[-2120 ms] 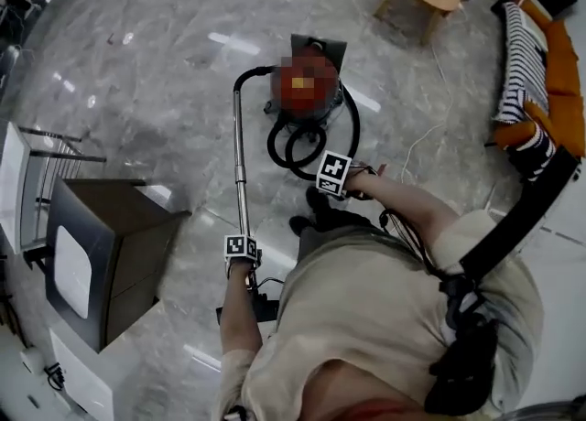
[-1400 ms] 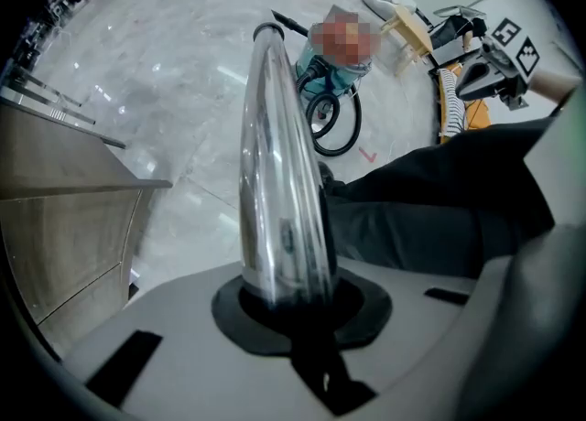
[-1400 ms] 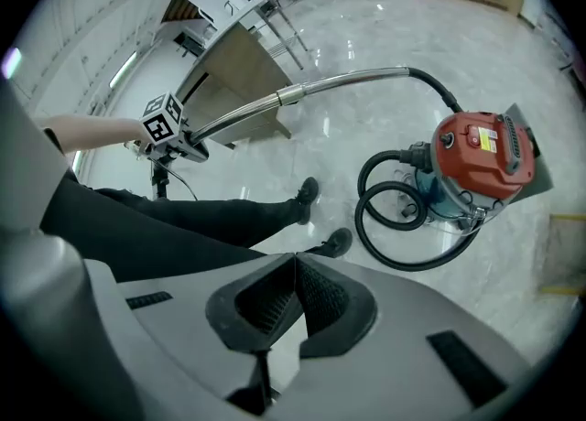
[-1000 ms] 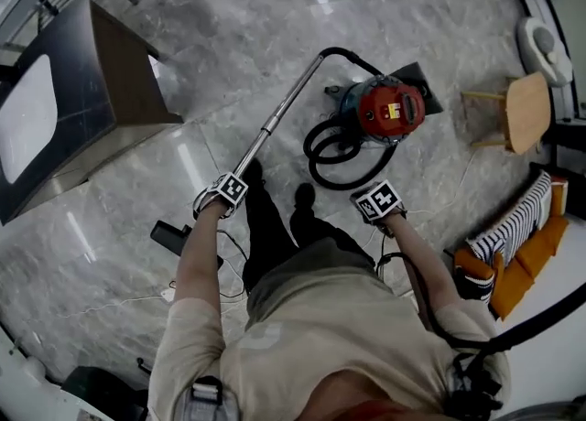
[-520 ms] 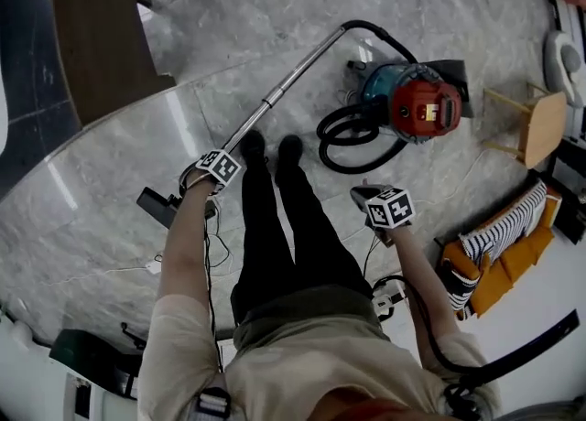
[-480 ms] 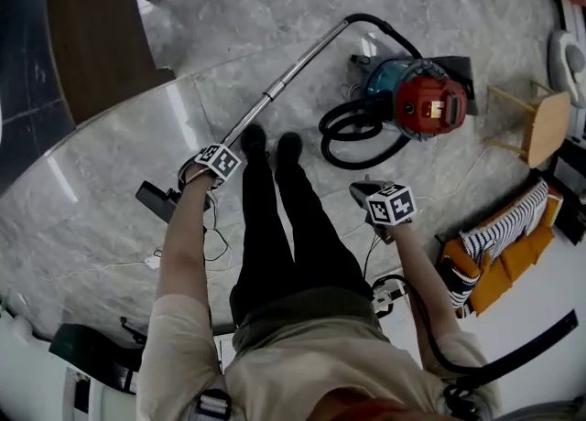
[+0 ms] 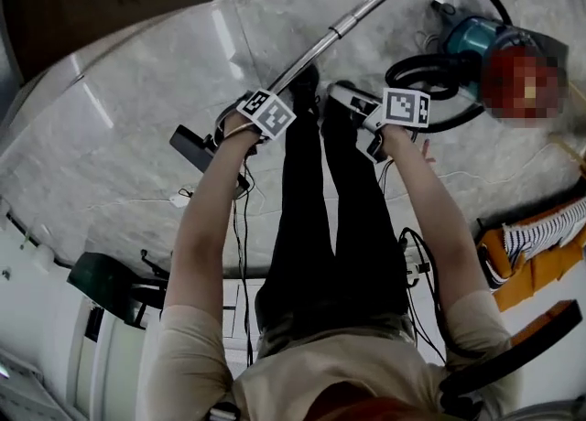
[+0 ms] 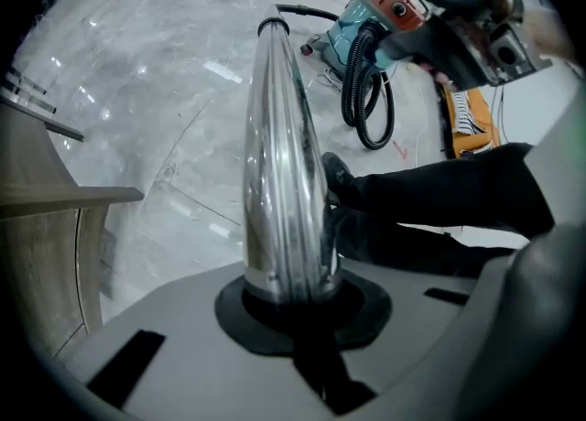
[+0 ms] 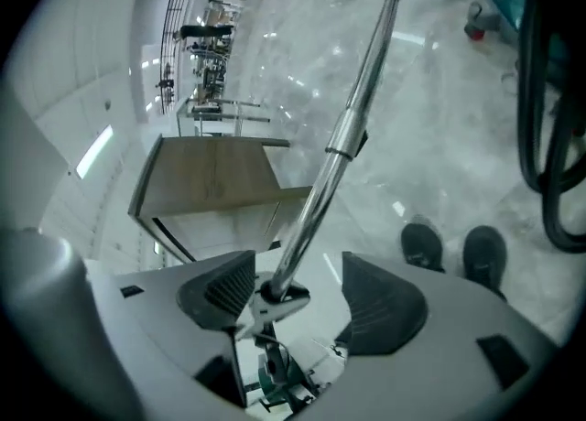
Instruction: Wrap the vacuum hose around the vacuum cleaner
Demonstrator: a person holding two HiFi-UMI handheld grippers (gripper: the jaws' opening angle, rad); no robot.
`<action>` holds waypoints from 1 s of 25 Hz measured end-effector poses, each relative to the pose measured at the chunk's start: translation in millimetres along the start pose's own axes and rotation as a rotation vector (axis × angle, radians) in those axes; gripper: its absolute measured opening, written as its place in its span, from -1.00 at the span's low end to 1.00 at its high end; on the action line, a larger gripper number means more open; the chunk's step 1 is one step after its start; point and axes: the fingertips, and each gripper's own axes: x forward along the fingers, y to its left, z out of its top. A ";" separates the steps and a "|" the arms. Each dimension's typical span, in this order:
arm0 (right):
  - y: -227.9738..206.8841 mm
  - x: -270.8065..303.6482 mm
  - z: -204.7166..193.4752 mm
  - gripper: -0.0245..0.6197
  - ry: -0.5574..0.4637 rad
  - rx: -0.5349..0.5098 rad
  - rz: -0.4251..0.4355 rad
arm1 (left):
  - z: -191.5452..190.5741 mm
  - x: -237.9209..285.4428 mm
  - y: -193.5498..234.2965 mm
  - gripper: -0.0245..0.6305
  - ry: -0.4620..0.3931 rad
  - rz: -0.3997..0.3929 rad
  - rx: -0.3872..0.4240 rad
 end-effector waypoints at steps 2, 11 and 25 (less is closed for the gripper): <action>4.9 37.0 -0.3 -0.02 -0.013 0.028 0.042 | -6.0 -1.0 -17.3 -0.84 -0.016 -0.018 -0.008; -10.2 117.6 -44.3 0.10 -0.168 0.118 0.033 | -60.2 16.6 -40.8 -0.84 -0.084 0.004 -0.002; -1.1 96.8 -35.2 -0.50 -0.281 0.102 -0.043 | -53.9 -4.6 -78.0 -0.50 -0.196 -0.075 -0.051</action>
